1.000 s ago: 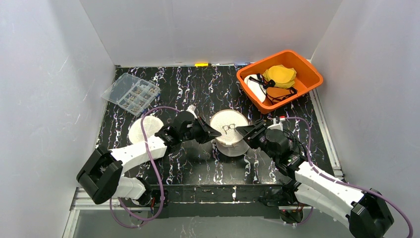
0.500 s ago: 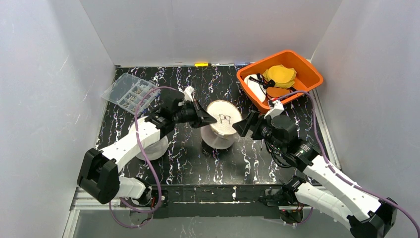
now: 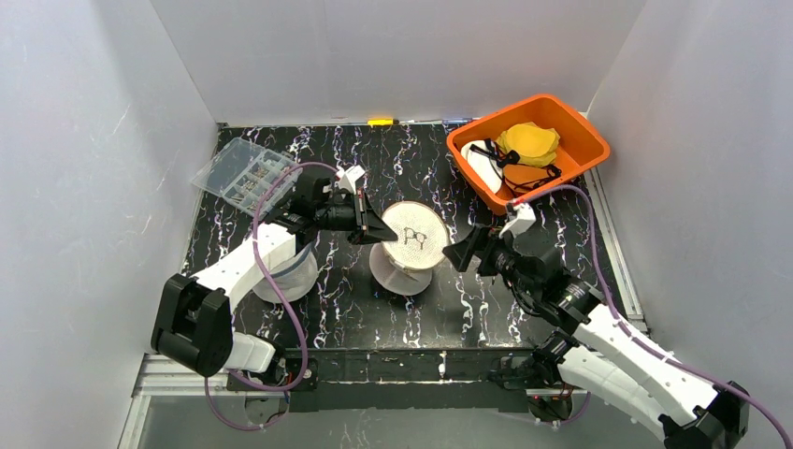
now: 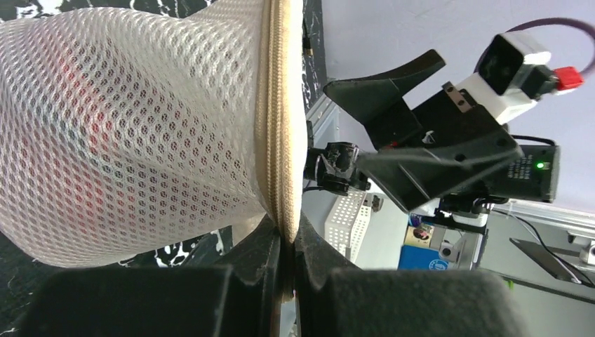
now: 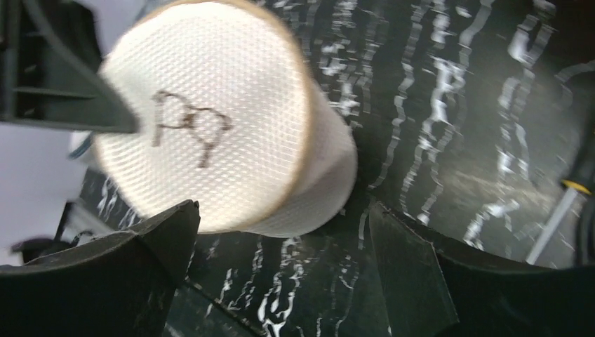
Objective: Unzip the laundry bag and remove the bra
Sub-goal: Adjust the laundry bag at the center of the board.
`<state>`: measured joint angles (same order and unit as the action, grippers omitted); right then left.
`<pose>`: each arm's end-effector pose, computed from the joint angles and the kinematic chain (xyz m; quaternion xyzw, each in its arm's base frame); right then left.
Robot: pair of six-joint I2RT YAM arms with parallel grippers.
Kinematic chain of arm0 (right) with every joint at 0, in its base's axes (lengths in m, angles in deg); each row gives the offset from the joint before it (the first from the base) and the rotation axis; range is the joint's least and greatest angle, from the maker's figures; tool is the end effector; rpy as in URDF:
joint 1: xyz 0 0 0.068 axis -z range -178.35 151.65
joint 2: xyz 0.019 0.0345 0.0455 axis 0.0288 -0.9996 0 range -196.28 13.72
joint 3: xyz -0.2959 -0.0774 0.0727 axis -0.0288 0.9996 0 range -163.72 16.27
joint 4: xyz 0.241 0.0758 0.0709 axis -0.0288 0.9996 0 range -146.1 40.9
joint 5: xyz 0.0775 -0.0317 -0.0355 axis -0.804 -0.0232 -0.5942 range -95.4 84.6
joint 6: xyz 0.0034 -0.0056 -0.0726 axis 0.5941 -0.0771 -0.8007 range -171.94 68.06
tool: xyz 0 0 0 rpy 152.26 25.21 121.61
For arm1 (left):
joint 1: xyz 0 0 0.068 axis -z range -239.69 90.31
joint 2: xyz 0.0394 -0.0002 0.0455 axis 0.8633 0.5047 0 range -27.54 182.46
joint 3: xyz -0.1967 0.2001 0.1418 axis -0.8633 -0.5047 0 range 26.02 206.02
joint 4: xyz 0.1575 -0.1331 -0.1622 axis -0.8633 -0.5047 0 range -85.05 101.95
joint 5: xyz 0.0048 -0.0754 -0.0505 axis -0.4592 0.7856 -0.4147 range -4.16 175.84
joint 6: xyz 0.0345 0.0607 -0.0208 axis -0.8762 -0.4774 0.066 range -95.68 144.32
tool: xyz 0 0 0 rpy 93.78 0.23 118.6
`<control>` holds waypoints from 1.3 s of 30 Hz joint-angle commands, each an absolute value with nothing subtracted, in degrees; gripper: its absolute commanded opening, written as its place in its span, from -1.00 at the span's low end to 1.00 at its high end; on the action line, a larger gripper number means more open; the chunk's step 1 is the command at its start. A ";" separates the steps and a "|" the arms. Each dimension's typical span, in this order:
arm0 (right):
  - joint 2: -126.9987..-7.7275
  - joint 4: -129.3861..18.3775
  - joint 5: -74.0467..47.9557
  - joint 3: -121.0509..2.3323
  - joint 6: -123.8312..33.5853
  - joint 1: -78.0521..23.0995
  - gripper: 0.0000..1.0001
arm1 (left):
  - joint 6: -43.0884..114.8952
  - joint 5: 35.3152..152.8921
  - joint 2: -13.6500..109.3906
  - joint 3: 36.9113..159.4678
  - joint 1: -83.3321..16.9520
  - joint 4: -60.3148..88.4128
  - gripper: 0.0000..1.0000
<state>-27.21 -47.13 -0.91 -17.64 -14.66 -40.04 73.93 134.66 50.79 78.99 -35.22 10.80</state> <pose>0.1293 0.1088 0.3068 -0.0071 0.7983 0.3583 0.4841 0.2613 -0.1690 0.3121 0.0438 0.8032 -0.5691 0.1708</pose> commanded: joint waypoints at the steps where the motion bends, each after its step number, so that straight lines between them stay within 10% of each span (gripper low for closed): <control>1: -21.50 -49.80 12.20 -12.09 -8.97 -40.01 0.97 | 73.93 131.67 49.08 77.91 -36.05 9.99 -1.00; 24: -31.39 -47.86 15.32 -19.42 -15.44 -40.02 0.97 | 81.05 128.17 46.07 78.84 -41.16 7.85 -1.00; 39: -34.92 -62.26 -9.52 -19.96 -18.75 -41.74 0.91 | 92.67 126.49 46.28 77.22 -41.18 7.25 -1.00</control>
